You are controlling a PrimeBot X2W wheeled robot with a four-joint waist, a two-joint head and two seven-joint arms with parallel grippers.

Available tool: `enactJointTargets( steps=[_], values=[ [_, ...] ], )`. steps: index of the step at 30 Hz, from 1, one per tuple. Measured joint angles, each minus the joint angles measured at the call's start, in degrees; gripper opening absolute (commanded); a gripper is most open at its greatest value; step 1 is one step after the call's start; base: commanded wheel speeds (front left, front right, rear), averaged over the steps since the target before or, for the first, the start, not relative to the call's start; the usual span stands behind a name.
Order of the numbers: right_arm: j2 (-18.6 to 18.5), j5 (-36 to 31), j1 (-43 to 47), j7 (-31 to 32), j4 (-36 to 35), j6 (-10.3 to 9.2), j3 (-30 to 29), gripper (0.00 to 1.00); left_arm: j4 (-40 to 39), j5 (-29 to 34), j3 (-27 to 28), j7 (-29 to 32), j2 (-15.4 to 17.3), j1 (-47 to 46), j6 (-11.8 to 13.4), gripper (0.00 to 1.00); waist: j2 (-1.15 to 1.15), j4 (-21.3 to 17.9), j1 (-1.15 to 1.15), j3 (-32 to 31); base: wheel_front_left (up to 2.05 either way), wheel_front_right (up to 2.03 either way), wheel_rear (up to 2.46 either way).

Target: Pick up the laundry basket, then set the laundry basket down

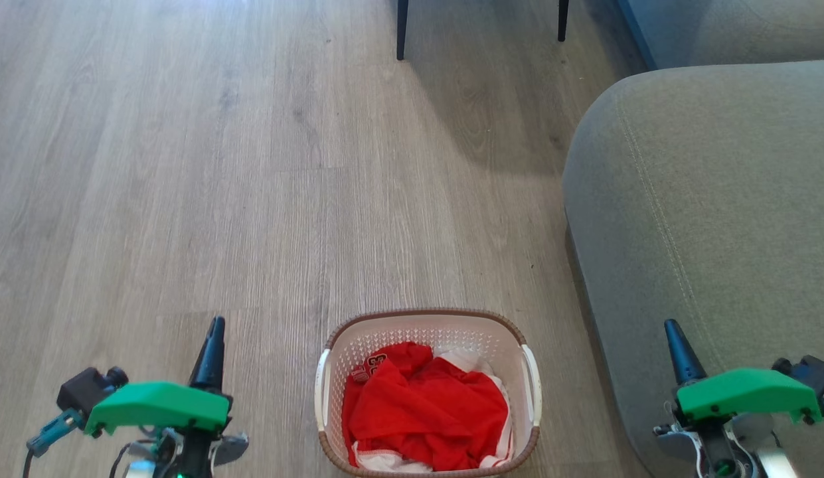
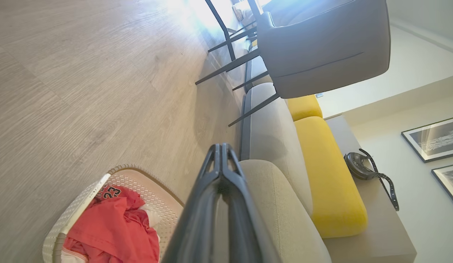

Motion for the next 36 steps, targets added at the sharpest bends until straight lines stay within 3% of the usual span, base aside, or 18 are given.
enactJointTargets(
  steps=[36],
  values=[
    [0.0,20.6,-2.0,5.8,2.2,0.0,-4.3,0.0,1.2,-21.2,5.6,5.8,0.0,-1.6,-1.5,0.0,0.0,-0.4,0.0,0.2,0.0,0.0,0.0]
  ],
)
